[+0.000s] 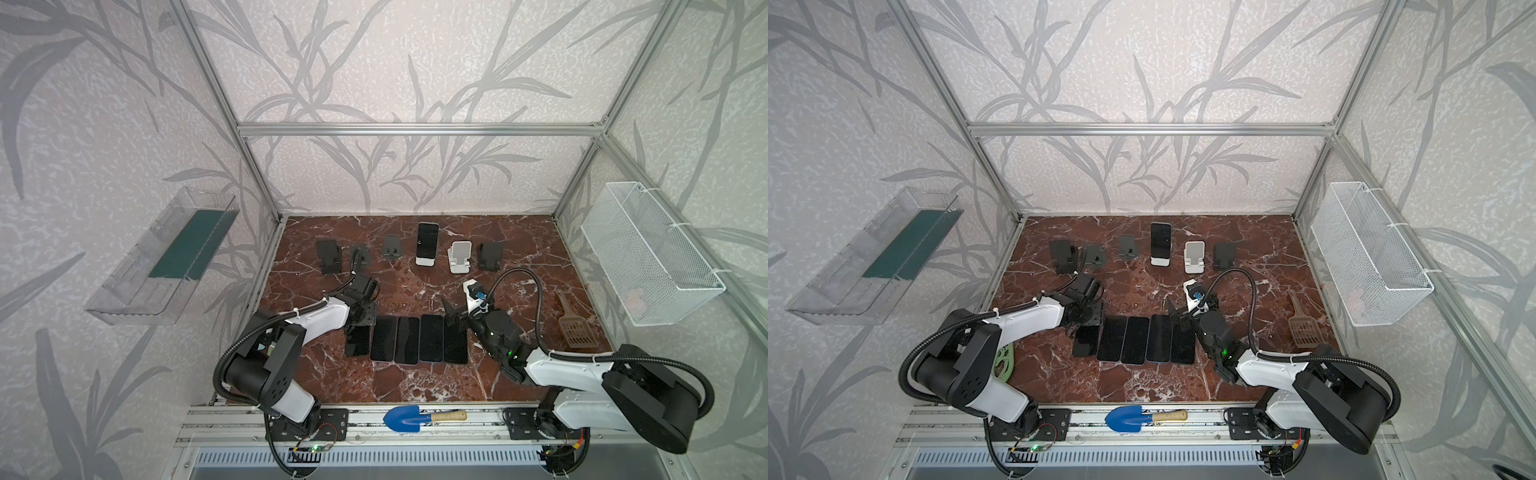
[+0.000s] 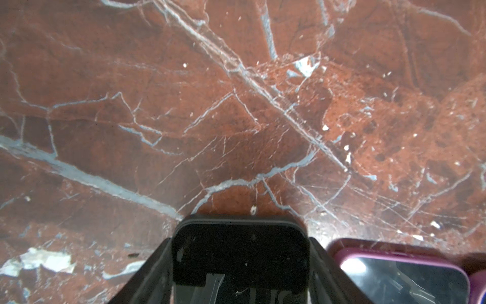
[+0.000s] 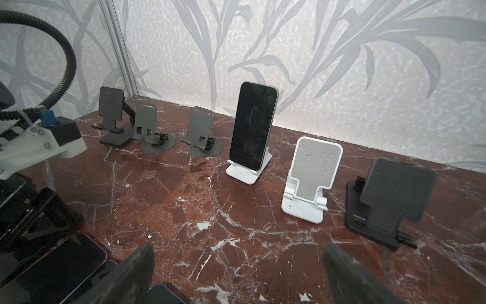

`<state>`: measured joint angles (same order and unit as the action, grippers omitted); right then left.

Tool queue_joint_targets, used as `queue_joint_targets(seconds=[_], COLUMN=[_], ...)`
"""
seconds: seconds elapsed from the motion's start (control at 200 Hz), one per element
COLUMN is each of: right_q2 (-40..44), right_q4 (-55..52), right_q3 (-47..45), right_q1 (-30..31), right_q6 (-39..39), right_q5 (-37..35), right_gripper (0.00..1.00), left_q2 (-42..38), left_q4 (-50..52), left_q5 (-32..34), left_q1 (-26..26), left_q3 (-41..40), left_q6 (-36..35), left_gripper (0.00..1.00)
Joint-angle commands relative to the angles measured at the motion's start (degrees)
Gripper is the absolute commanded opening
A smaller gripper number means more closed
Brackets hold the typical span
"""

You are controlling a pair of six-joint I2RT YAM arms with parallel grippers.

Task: Remove the phone from the phone stand
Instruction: Place the phone at the middle-left of the table.

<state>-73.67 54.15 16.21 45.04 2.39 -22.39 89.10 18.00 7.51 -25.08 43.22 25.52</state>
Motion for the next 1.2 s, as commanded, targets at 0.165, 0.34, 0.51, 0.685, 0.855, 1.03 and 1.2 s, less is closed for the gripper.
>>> queue_joint_targets(seconds=[0.165, 0.34, 0.51, 0.685, 0.855, 1.03, 1.2], right_q2=[0.4, 0.5, 0.7, 0.9, 1.0, 1.7, 2.3], right_q4=[2.0, 2.0, 2.0, 2.0, 2.1, 1.9, 1.6], right_q3=[-0.4, -0.4, -0.5, -0.6, -0.6, -0.9, -1.1], right_q1=[-0.2, -0.2, -0.2, -0.2, -0.2, -0.2, -0.2], right_q6=[0.8, 0.7, 0.5, 0.4, 0.4, 0.0, 0.4], right_q5=[0.1, -0.1, -0.4, -0.5, -0.6, -1.1, -0.8], right_gripper=[0.99, 0.99, 0.99, 0.99, 0.99, 0.99, 0.99], left_q2=[-1.1, -1.5, -1.2, -0.9, -2.7, -2.3, -2.9], left_q4=[1.9, 1.5, 0.8, 0.7, 0.5, 1.0, 1.2], left_q5=[0.2, 0.1, -0.5, -0.4, 0.2, 0.7, 0.6], left_q1=[-0.1, -0.1, -0.1, -0.1, -0.2, -0.2, -0.2], left_q3=[-0.6, -0.4, -0.3, -0.3, -0.1, 1.0, 1.9], left_q6=[-0.7, -1.1, -1.3, -1.5, -1.9, -2.8, -2.8], left_gripper=[0.65, 0.67, 0.70, 0.79, 0.87, 0.89, 0.92])
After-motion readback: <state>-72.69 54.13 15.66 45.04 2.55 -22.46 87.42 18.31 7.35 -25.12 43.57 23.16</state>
